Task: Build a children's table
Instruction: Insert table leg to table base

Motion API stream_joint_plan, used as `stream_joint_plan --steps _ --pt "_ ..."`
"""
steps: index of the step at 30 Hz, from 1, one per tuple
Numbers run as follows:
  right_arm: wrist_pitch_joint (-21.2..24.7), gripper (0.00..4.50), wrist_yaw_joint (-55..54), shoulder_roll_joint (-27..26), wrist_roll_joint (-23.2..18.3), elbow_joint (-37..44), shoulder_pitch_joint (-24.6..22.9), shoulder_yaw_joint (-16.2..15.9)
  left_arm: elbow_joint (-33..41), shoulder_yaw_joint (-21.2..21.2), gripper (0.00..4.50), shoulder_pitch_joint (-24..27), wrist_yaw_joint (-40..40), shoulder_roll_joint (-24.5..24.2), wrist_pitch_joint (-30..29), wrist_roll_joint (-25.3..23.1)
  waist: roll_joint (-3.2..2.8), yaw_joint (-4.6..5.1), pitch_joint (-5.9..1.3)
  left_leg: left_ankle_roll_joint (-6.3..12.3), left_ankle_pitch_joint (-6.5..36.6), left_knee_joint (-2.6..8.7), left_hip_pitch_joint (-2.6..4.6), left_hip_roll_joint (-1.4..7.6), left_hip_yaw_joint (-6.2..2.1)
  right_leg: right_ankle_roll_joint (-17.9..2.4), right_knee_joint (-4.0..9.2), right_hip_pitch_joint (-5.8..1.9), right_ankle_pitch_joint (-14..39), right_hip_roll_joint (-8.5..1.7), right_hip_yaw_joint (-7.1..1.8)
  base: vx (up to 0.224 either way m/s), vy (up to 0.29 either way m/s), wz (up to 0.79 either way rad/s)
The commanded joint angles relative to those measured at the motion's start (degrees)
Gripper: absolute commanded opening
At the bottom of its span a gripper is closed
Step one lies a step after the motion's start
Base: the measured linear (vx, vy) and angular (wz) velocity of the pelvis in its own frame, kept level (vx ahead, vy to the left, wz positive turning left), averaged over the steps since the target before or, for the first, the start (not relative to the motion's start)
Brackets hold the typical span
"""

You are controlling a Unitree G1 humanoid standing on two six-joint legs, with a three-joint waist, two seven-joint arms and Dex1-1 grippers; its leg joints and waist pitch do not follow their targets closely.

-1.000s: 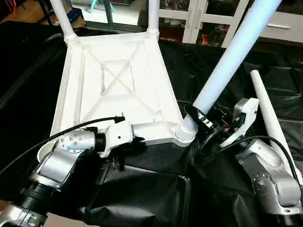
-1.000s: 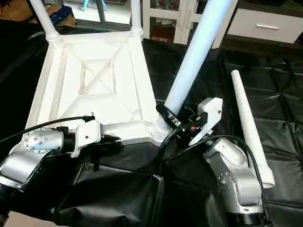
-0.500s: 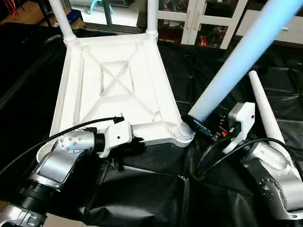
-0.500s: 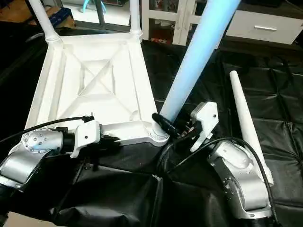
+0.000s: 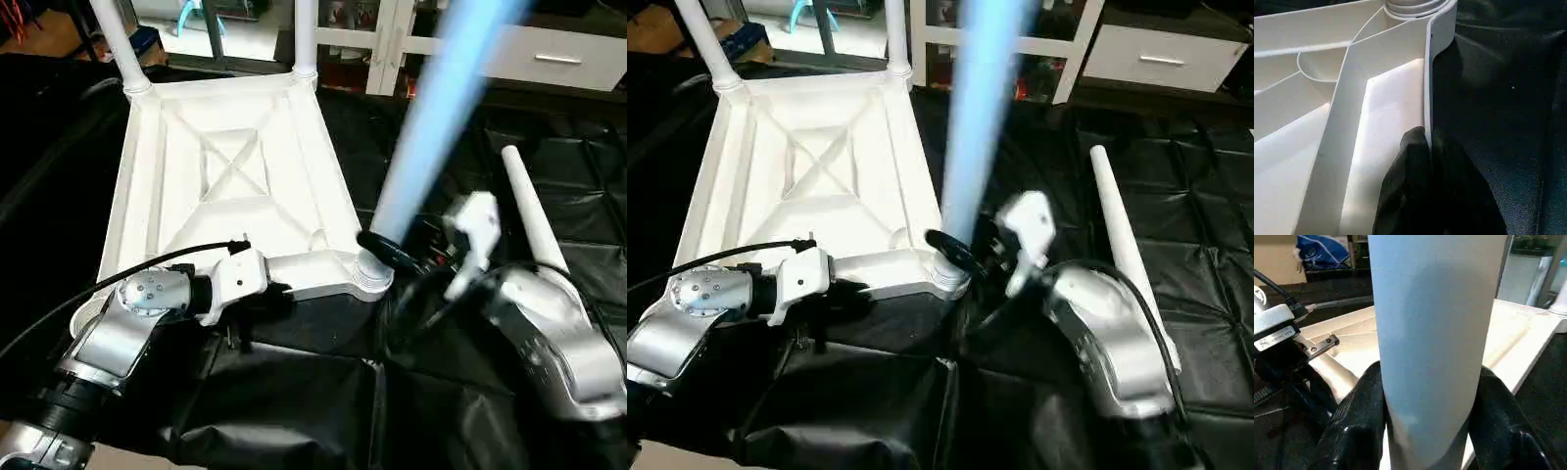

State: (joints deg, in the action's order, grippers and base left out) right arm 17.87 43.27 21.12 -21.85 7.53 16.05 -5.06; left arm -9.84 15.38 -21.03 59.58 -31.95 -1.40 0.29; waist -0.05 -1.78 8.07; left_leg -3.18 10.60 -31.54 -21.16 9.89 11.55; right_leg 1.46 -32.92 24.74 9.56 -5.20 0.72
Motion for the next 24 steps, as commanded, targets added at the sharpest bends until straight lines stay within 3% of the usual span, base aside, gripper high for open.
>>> stream_joint_plan --steps 1,8,14,20,24 --pt "6.1 1.82 4.8 -0.6 0.7 -4.1 -2.6 -9.3 -2.4 1.3 0.0 0.3 -2.3 0.4 -1.3 -2.3 0.07 0.16 -1.36 -1.12 26.2 5.37 0.75 3.03 -2.21 -4.8 5.64 -0.27 34.2 -2.69 -2.09 0.0 0.0 0.0" --pt "6.6 1.82 5.0 -1.7 0.6 -5.8 -0.9 -9.9 -2.3 0.9 0.0 0.7 -2.4 0.3 -1.1 -2.4 0.27 0.07 -1.62 -1.09 24.5 5.36 0.71 3.09 -1.93 -5.6 5.48 -0.3 31.7 -2.62 -2.17 0.0 0.0 0.0" --pt "4.9 1.82 1.6 -4.4 0.4 -9.4 0.7 -5.5 -2.1 1.0 0.0 0.7 -2.6 0.3 -1.0 -2.4 0.09 0.12 -1.69 -1.64 25.1 5.45 0.72 3.11 -1.94 -6.2 5.4 -0.32 30.9 -2.57 -2.14 0.0 0.0 0.0" --pt "4.3 1.82 -0.2 -5.0 -1.0 -10.0 2.2 -1.4 -2.2 0.9 0.0 0.4 -2.6 0.3 -0.8 -2.5 -0.07 -0.04 -2.0 -1.76 23.6 5.33 0.84 3.14 -1.62 -7.6 5.06 -0.5 26.6 -2.4 -2.16 0.0 0.0 0.0" --pt "6.6 1.82 0.3 -4.1 -3.4 -9.4 2.4 1.8 -2.1 0.8 0.0 0.5 -2.7 0.2 -0.6 -2.5 -0.03 -0.14 -2.12 -1.25 21.8 5.22 0.71 3.09 -1.44 -8.5 4.84 -0.81 24.2 -2.31 -2.14 0.0 0.0 0.0"
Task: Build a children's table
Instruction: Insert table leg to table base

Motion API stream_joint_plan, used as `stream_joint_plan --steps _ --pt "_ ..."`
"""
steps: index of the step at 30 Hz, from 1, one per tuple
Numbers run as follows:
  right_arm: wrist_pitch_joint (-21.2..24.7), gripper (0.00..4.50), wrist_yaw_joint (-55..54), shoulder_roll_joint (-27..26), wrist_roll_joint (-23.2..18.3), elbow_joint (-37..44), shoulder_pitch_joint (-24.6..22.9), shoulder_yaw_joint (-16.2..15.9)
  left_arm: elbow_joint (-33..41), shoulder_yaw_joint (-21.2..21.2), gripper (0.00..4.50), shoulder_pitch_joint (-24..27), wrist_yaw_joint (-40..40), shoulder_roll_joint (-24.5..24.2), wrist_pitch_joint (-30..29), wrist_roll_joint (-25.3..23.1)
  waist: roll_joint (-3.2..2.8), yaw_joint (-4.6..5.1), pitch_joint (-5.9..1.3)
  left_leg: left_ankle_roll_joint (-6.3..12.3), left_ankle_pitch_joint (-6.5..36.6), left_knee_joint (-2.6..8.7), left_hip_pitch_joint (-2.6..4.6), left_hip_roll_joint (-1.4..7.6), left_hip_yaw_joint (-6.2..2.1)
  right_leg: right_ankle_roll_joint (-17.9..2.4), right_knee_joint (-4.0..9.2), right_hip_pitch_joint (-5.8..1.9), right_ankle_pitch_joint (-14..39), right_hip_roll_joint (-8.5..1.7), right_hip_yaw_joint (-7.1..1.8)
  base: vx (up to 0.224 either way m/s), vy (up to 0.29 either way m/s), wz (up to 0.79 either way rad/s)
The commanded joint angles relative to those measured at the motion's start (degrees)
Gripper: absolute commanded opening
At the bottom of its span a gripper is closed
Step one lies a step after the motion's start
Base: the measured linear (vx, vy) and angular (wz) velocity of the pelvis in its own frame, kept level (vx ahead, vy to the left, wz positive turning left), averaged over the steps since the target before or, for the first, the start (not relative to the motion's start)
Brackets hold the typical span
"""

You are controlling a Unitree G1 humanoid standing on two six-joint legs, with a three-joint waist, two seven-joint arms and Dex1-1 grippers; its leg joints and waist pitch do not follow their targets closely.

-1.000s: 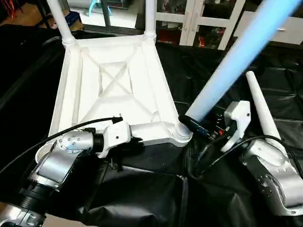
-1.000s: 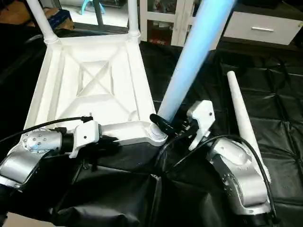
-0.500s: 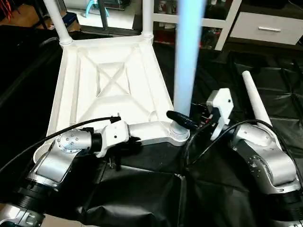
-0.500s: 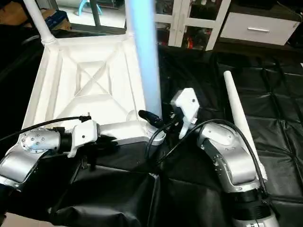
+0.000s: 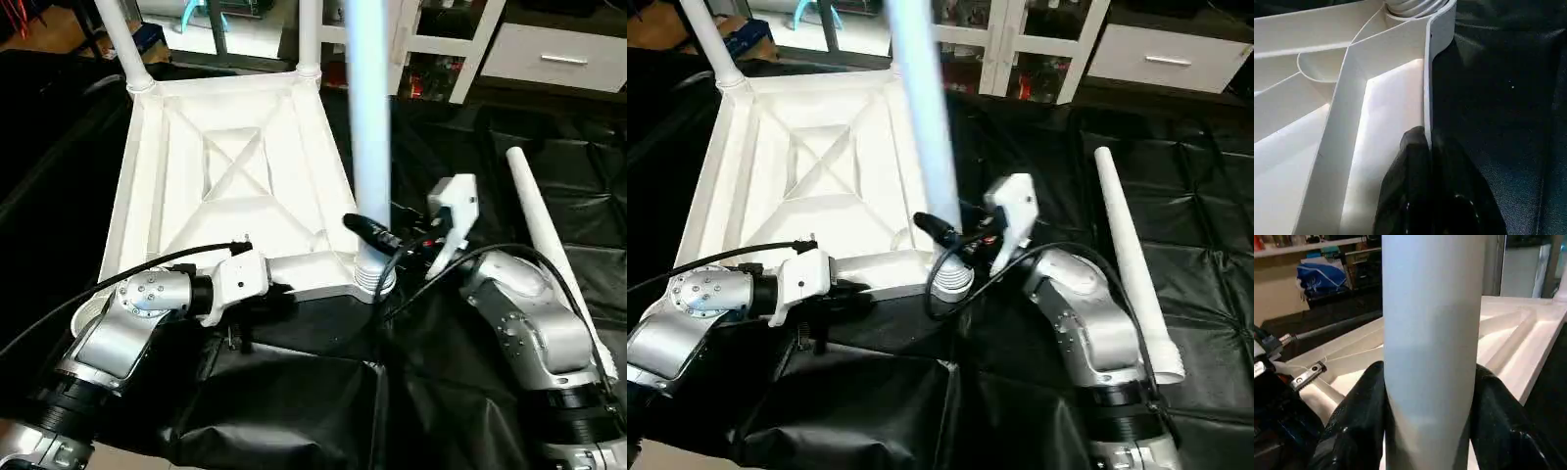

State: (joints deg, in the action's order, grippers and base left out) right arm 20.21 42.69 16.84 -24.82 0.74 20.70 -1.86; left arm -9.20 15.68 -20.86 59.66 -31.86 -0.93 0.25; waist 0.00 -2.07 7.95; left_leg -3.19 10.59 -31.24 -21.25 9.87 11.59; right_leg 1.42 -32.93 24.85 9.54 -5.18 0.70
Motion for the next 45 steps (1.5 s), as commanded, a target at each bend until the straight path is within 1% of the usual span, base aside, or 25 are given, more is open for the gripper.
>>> stream_joint_plan --steps 1,3,4,5,7,9,11,13,15,18,20,21,24,25,27,28,29,30,31,32,34,37,39,41,45 --pt "5.1 1.82 0.7 0.1 -1.4 -2.2 -2.1 -0.5 -2.7 0.5 0.0 0.3 -2.8 0.1 -1.0 -2.4 -0.11 0.12 -2.01 -1.16 21.6 4.91 0.79 3.12 -1.46 -8.6 4.82 -0.91 24.0 -2.34 -2.12 0.0 0.0 0.0" --pt "8.5 1.81 0.2 0.2 -5.4 -0.6 -1.7 3.0 -2.5 0.4 0.0 0.4 -2.9 0.1 -1.0 -2.4 -0.07 -0.03 -2.21 -0.61 19.9 4.71 0.9 3.09 -1.31 -9.3 4.7 -1.09 22.3 -2.34 -2.18 0.0 0.0 0.0" --pt "9.9 1.81 0.2 0.5 -7.0 0.3 -1.6 4.0 -2.5 0.4 0.0 0.5 -2.9 0.2 -1.0 -2.4 -0.08 -0.06 -2.23 -0.44 19.3 4.67 0.85 3.1 -1.29 -9.6 4.6 -1.14 21.5 -2.31 -2.16 0.0 0.0 0.0" --pt "9.9 1.81 0.2 0.5 -7.0 0.3 -1.6 4.0 -2.5 0.4 0.0 0.5 -2.9 0.2 -1.0 -2.4 -0.09 -0.11 -2.31 -0.04 17.4 4.53 0.7 3.06 -1.12 -10.5 4.35 -1.3 19.1 -2.24 -2.06 0.0 0.0 0.0" --pt "11.8 1.81 0.6 1.5 -9.1 2.0 -1.6 4.7 -2.4 0.4 0.0 0.6 -2.8 0.1 -1.0 -2.3 -0.04 -0.09 -2.32 0.2 16.3 4.42 0.59 3.0 -1.05 -10.9 4.2 -1.45 18.0 -2.24 -2.01 0.0 0.0 0.0" --pt "13.4 1.81 0.9 2.6 -10.4 3.7 -1.6 5.1 -2.3 0.5 0.0 0.6 -2.8 0.2 -1.0 -2.3 -0.2 -0.28 -2.34 1.03 13.9 4.16 0.81 2.97 -0.78 -11.7 3.97 -1.47 14.9 -2.12 -1.98 0.0 0.0 0.0" --pt "14.7 1.81 1.1 3.3 -11.2 4.9 -1.6 5.5 -2.2 0.6 0.0 0.6 -2.9 0.3 -0.9 -2.4 -0.12 -0.35 -2.44 1.52 12.6 4.04 0.54 2.89 -0.81 -11.8 3.7 -1.79 13.8 -2.09 -1.86 0.0 0.0 0.0" --pt "15.9 1.81 0.7 3.3 -11.9 5.5 -1.3 6.2 -2.1 0.7 0.0 0.7 -2.9 0.4 -1.0 -2.4 -0.12 -0.33 -2.32 1.65 12.6 4.08 0.48 2.9 -0.82 -11.9 3.8 -1.75 14.4 -2.19 -1.84 0.0 0.0 0.0" --pt "16.9 1.81 -0.1 2.9 -12.9 5.7 -1.0 7.2 -2.0 0.8 0.0 0.8 -3.0 0.6 -1.0 -2.4 -0.08 -0.28 -2.24 1.46 13.8 4.12 0.51 2.9 -0.85 -11.6 4.0 -1.65 16.9 -2.27 -1.88 0.0 0.0 0.0" --pt "17.7 1.81 -2.9 2.7 -14.3 4.7 0.9 9.9 -1.8 0.8 0.0 0.9 -3.1 0.6 -0.9 -2.4 -0.16 -0.32 -2.13 0.76 14.8 4.25 0.63 2.93 -0.96 -10.9 4.24 -1.48 19.5 -2.39 -1.92 0.0 0.0 0.0" --pt "17.8 1.81 -3.4 2.6 -14.6 4.3 1.3 10.3 -1.8 0.8 0.0 1.0 -3.2 0.6 -0.9 -2.4 -0.07 -0.28 -2.27 0.71 14.1 4.13 0.62 2.88 -0.91 -10.9 4.13 -1.51 18.8 -2.32 -1.89 0.0 0.0 0.0" --pt "18.4 1.81 -5.4 2.3 -15.2 3.6 2.3 11.7 -1.8 0.8 0.0 1.0 -3.1 0.6 -0.9 -2.3 -0.24 -0.24 -2.25 0.85 12.9 4.07 0.61 2.83 -0.84 -11.3 3.94 -1.48 16.9 -2.21 -1.83 0.0 0.0 0.0" --pt "20.4 1.81 -11.6 0.9 -15.9 2.4 4.5 14.9 -1.7 0.8 0.0 1.0 -3.2 0.6 -0.9 -2.3 -0.2 -0.22 -2.37 1.02 10.5 3.83 0.69 2.64 -0.64 -12.1 3.64 -1.59 14.1 -2.08 -1.78 0.0 0.0 0.0" --pt "22.3 1.81 -14.6 0.1 -17.2 2.1 5.9 16.6 -1.7 0.8 0.0 1.0 -3.2 0.6 -1.0 -2.3 -0.2 -0.22 -2.34 1.12 9.9 3.77 0.67 2.59 -0.58 -12.2 3.57 -1.58 13.4 -2.02 -1.8 0.0 0.0 0.0" --pt "23.0 1.81 -15.4 -0.2 -17.9 2.0 6.4 17.2 -1.7 0.8 0.0 1.0 -3.2 0.6 -1.0 -2.3 -0.27 -0.22 -2.37 1.38 8.9 3.69 0.68 2.52 -0.53 -12.6 3.36 -1.69 11.7 -1.92 -1.69 0.0 0.0 0.0" --pt "24.0 1.81 -16.4 -0.6 -19.1 2.1 6.8 17.9 -1.7 0.8 0.0 1.0 -3.2 0.6 -1.0 -2.3 -0.29 -0.23 -2.39 1.44 8.8 3.66 0.68 2.53 -0.52 -12.6 3.32 -1.71 11.4 -1.9 -1.67 0.0 0.0 0.0" --pt "26.0 1.81 -18.3 -1.3 -21.7 2.3 7.6 19.3 -1.6 0.8 0.0 1.1 -3.2 0.6 -1.1 -2.3 -0.45 -0.25 -2.37 1.57 8.8 3.64 0.69 2.5 -0.5 -12.7 3.29 -1.75 10.8 -1.91 -1.69 0.0 0.0 0.0" --pt "27.3 1.81 -19.5 -1.7 -23.5 2.3 8.0 20.2 -1.5 0.8 0.0 1.1 -3.2 0.6 -1.1 -2.3 -0.34 -0.22 -2.38 1.72 8.9 3.66 0.64 2.45 -0.55 -12.9 3.3 -1.87 11.0 -1.96 -1.71 0.0 0.0 0.0" --pt "27.3 1.81 -19.5 -1.7 -23.5 2.3 8.0 20.2 -1.5 0.8 0.0 1.1 -3.2 0.6 -1.1 -2.3 -0.35 -0.23 -2.44 1.72 8.9 3.65 0.65 2.48 -0.57 -13.0 3.25 -1.86 11.1 -1.95 -1.67 0.0 0.0 0.0" --pt "30.6 1.81 -21.9 -2.4 -28.0 2.0 9.1 22.4 -1.4 0.8 0.0 1.2 -3.1 0.5 -1.2 -2.2 -0.46 -0.23 -2.28 1.61 9.2 3.67 0.68 2.45 -0.52 -12.9 3.38 -1.8 11.6 -1.94 -1.69 0.0 0.0 0.0" --pt "33.2 1.81 -24.3 -3.1 -31.5 1.4 10.2 24.6 -1.4 0.8 0.0 1.2 -3.1 0.5 -1.2 -2.2 -0.48 -0.24 -2.34 1.48 8.9 3.64 0.72 2.48 -0.52 -12.9 3.3 -1.75 11.8 -1.92 -1.65 0.0 0.0 0.0" --pt "35.1 1.81 -25.9 -3.6 -33.1 0.9 10.9 26.1 -1.4 0.8 0.0 1.1 -3.0 0.4 -1.2 -2.2 -0.66 -0.3 -2.35 1.16 7.8 3.57 0.74 2.42 -0.43 -12.9 3.12 -1.73 10.3 -1.84 -1.57 0.0 0.0 0.0" --pt "36.0 1.81 -26.7 -3.6 -33.8 0.3 11.2 26.8 -1.5 0.9 0.0 1.1 -3.1 0.5 -1.2 -2.2 -0.62 -0.31 -2.35 1.1 7.5 3.54 0.67 2.34 -0.36 -12.9 3.08 -1.78 9.7 -1.78 -1.57 0.0 0.0 0.0" --pt "37.8 1.81 -29.5 -3.9 -36.4 -0.5 11.6 28.2 -1.6 0.9 0.0 1.0 -3.1 0.5 -1.2 -2.3 -0.61 -0.32 -2.33 0.95 7.8 3.56 0.59 2.31 -0.37 -12.9 3.13 -1.84 10.0 -1.86 -1.59 0.0 0.0 0.0" --pt "39.5 1.81 -31.0 -3.3 -37.5 -0.2 11.6 28.0 -1.7 0.9 0.0 1.0 -3.1 0.4 -1.2 -2.2 -0.6 -0.34 -2.36 0.73 7.5 3.5 0.55 2.26 -0.36 -12.6 3.1 -1.87 10.6 -1.87 -1.58 0.0 0.0 0.0"
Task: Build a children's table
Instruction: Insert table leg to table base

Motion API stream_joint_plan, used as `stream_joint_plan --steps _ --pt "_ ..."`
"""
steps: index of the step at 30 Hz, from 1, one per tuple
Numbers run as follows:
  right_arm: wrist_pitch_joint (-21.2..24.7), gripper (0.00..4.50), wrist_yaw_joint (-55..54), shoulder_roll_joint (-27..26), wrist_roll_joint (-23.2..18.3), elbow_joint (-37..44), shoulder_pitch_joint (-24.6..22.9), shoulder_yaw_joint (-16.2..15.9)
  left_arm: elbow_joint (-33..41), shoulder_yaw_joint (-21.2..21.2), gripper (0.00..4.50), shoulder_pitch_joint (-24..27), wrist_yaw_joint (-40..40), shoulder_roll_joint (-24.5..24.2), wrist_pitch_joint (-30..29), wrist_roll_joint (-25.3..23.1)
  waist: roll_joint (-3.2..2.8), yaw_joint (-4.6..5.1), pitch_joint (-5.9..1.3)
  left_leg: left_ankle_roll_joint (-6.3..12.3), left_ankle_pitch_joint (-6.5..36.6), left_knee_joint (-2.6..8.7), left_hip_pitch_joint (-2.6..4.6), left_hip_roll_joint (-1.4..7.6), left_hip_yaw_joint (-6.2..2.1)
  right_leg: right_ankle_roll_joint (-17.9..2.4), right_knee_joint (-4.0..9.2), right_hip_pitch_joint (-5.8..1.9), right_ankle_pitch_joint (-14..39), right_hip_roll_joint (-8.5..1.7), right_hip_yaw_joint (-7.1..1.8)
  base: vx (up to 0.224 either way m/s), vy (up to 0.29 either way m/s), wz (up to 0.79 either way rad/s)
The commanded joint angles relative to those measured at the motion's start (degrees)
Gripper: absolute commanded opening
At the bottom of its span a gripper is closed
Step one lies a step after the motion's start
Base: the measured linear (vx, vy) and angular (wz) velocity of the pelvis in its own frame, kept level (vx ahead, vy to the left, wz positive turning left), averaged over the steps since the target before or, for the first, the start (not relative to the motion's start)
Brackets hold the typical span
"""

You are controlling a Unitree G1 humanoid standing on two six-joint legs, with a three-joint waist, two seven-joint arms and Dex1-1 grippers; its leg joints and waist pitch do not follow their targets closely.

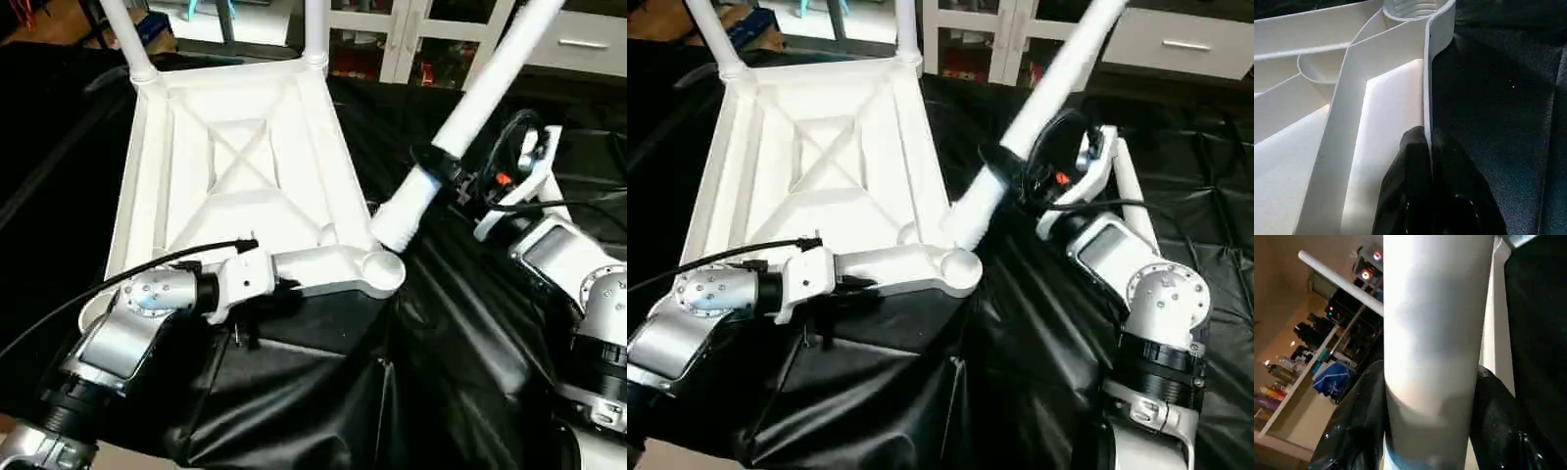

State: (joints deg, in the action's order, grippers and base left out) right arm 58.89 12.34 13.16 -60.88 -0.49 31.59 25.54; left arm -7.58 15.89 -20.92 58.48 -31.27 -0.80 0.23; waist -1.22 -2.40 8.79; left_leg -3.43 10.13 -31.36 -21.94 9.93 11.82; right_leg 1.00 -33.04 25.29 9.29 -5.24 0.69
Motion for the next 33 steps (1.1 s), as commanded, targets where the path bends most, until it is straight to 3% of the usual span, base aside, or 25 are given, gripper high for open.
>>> stream_joint_plan --steps 1,3,6,8,9,10,12,21,25,33 --pt "1.3 1.81 -0.6 0.6 -1.2 1.3 0.6 0.2 -3.3 0.7 0.0 1.0 -1.9 -0.2 -1.3 -2.2 0.6 0.0 -3.16 1.03 7.8 3.63 1.18 2.21 -0.61 -12.1 3.17 -2.32 10.7 -1.81 -1.55 0.0 0.0 0.0" --pt "1.7 1.81 -0.4 0.7 -1.3 1.5 0.6 0.1 -3.3 0.7 0.0 1.0 -1.9 -0.2 -1.3 -2.3 0.56 -0.04 -3.15 1.1 7.5 3.6 1.18 2.2 -0.59 -12.0 3.13 -2.33 10.3 -1.79 -1.53 0.0 0.0 0.0" --pt "-1.8 1.81 5.0 4.2 5.8 5.2 -1.4 -6.4 -3.4 0.7 0.0 1.0 -1.9 -0.3 -1.3 -2.3 0.65 -0.11 -3.08 0.88 7.6 3.58 1.11 2.23 -0.58 -11.5 3.12 -2.38 10.2 -1.74 -1.46 0.0 0.0 0.0" --pt "-2.5 1.81 5.7 4.9 6.8 6.0 -1.8 -7.7 -3.5 0.7 0.0 1.0 -1.9 -0.3 -1.3 -2.3 0.67 -0.13 -3.05 0.87 8.0 3.61 1.05 2.22 -0.6 -11.0 3.2 -2.42 10.8 -1.85 -1.51 0.0 0.0 0.0" --pt "-5.8 1.81 8.5 7.2 10.7 8.5 -2.9 -11.9 -3.5 0.7 0.0 1.0 -1.9 -0.3 -1.2 -2.3 0.64 -0.21 -3.1 0.85 8.3 3.58 1.14 2.34 -0.61 -10.8 3.24 -2.32 11.3 -1.94 -1.53 0.0 0.0 0.0" --pt "-5.8 1.81 8.6 7.2 10.7 8.6 -3.0 -11.9 -3.5 0.7 0.0 1.0 -1.9 -0.3 -1.2 -2.3 0.76 -0.17 -3.02 0.82 8.3 3.55 1.08 2.27 -0.58 -10.6 3.26 -2.38 11.2 -1.82 -1.55 0.0 0.0 0.0" --pt "-8.7 1.81 11.6 9.1 13.9 11.3 -4.0 -15.6 -3.4 0.7 0.0 1.0 -1.9 -0.3 -1.2 -2.3 0.78 -0.16 -3.04 1.09 8.6 3.54 1.08 2.27 -0.62 -10.6 3.31 -2.4 11.7 -1.9 -1.6 0.0 0.0 0.0" --pt "-17.7 1.81 19.8 11.8 20.7 16.0 -7.4 -22.7 -3.2 0.7 0.0 1.0 -2.0 -0.3 -1.3 -2.2 0.89 -0.12 -2.97 2.74 9.2 3.46 0.97 2.48 -0.75 -11.2 3.23 -2.38 11.4 -2.02 -1.62 0.0 0.0 0.0" --pt "-24.0 1.81 23.1 14.7 27.3 15.7 -9.2 -27.4 -2.9 0.8 0.0 1.1 -2.0 -0.4 -1.4 -2.2 0.99 -0.07 -2.88 3.01 9.6 3.44 0.9 2.46 -0.8 -11.3 3.33 -2.46 12.4 -2.08 -1.69 0.0 0.0 0.0" --pt "-30.8 1.8 25.8 15.1 32.7 14.0 -10.3 -30.4 -2.5 0.7 0.0 1.4 -2.0 -0.5 -1.3 -2.3 1.0 0.07 -3.09 4.63 8.2 3.17 0.92 2.52 -0.81 -12.4 2.95 -2.58 9.6 -1.97 -1.6 0.0 0.0 0.0"
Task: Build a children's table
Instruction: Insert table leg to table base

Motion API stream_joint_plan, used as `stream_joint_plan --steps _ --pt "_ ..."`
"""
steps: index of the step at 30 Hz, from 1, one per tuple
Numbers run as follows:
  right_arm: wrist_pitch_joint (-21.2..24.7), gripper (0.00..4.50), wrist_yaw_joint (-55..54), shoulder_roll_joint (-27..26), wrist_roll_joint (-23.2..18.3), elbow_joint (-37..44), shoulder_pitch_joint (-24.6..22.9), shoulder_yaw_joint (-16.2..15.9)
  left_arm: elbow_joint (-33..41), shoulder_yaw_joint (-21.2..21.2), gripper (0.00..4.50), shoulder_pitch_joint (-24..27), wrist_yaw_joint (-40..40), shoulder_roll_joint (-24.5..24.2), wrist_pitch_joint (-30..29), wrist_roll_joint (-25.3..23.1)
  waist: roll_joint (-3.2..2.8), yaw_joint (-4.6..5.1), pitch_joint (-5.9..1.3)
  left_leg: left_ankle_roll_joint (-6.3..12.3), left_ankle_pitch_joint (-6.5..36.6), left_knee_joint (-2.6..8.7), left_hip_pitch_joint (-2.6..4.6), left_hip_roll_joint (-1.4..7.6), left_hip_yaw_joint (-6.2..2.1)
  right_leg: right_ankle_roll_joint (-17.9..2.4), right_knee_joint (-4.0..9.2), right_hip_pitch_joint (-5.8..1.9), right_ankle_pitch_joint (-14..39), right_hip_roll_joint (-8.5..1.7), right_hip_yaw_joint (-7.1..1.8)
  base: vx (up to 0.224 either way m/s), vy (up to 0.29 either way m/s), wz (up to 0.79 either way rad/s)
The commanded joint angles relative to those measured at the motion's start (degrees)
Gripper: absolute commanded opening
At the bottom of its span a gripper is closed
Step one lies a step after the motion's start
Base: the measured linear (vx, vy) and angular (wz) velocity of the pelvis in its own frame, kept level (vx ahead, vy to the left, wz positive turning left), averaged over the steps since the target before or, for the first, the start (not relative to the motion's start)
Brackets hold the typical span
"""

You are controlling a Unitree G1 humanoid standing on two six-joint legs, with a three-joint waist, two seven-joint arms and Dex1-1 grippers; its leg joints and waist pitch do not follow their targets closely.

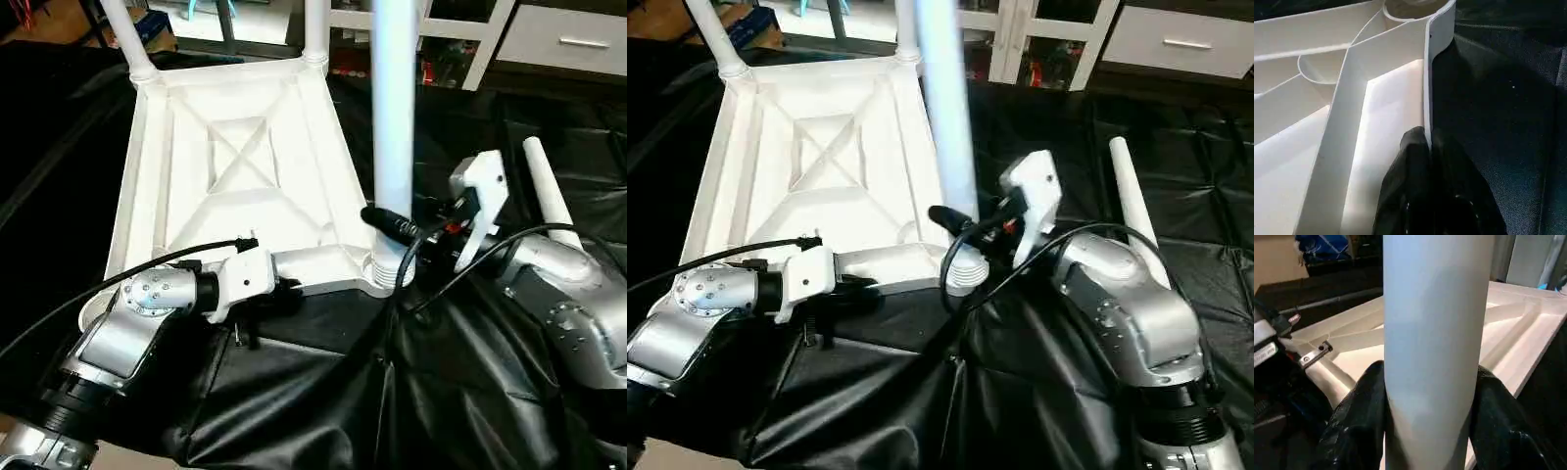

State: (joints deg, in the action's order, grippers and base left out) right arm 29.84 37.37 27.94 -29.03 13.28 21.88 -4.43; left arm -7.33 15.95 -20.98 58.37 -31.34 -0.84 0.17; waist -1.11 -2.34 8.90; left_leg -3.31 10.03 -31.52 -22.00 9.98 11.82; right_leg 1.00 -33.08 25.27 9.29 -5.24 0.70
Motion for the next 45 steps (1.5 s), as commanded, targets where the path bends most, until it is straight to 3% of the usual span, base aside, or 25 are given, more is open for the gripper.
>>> stream_joint_plan --steps 1,12,25,29,39,45 --pt "-1.7 1.8 0.8 0.4 0.9 0.3 -0.6 -0.4 -2.8 0.7 0.0 1.5 -1.9 -0.4 -1.3 -2.2 0.86 0.0 -3.18 4.74 8.3 3.32 1.04 2.52 -0.8 -12.7 3.0 -2.52 9.2 -1.99 -1.63 0.0 0.0 0.0" --pt "-9.4 1.8 2.5 -2.7 4.6 -4.8 0.1 -2.0 -2.8 0.9 0.0 1.5 -2.0 -0.3 -1.1 -2.4 0.97 0.28 -3.35 5.25 8.9 3.19 1.06 2.57 -0.82 -13.4 2.95 -2.59 9.9 -2.04 -1.58 0.0 0.0 0.0" --pt "-13.8 1.8 5.2 -4.9 7.9 -8.1 0.7 -5.3 -2.8 0.8 0.0 1.7 -2.2 -0.6 -1.1 -2.4 0.99 0.36 -3.5 5.62 8.7 3.07 1.11 2.58 -0.8 -13.7 2.77 -2.64 9.3 -2.06 -1.59 0.0 0.0 0.0" --pt "-16.2 1.8 6.0 -4.5 9.6 -9.0 -0.3 -6.2 -2.8 0.7 0.0 1.7 -2.1 -0.6 -1.1 -2.4 0.99 0.41 -3.39 5.71 8.8 3.1 1.08 2.58 -0.81 -13.5 2.81 -2.62 9.3 -2.05 -1.61 0.0 0.0 0.0" --pt "-18.4 1.8 5.1 -6.4 8.8 -9.3 -2.5 -3.6 -2.7 0.7 0.0 1.6 -2.1 -0.6 -1.2 -2.4 0.96 0.47 -3.31 5.58 9.8 3.21 1.13 2.61 -0.86 -13.5 2.95 -2.57 10.1 -2.03 -1.62 0.0 0.0 0.0" --pt "-21.2 1.8 7.8 -4.9 10.0 -6.4 -6.5 -5.0 -2.6 0.7 0.0 1.7 -2.1 -0.6 -1.4 -2.4 0.96 0.35 -3.28 5.56 10.2 3.25 1.08 2.7 -0.92 -12.8 3.0 -2.62 10.5 -2.09 -1.64 0.0 0.0 0.0"
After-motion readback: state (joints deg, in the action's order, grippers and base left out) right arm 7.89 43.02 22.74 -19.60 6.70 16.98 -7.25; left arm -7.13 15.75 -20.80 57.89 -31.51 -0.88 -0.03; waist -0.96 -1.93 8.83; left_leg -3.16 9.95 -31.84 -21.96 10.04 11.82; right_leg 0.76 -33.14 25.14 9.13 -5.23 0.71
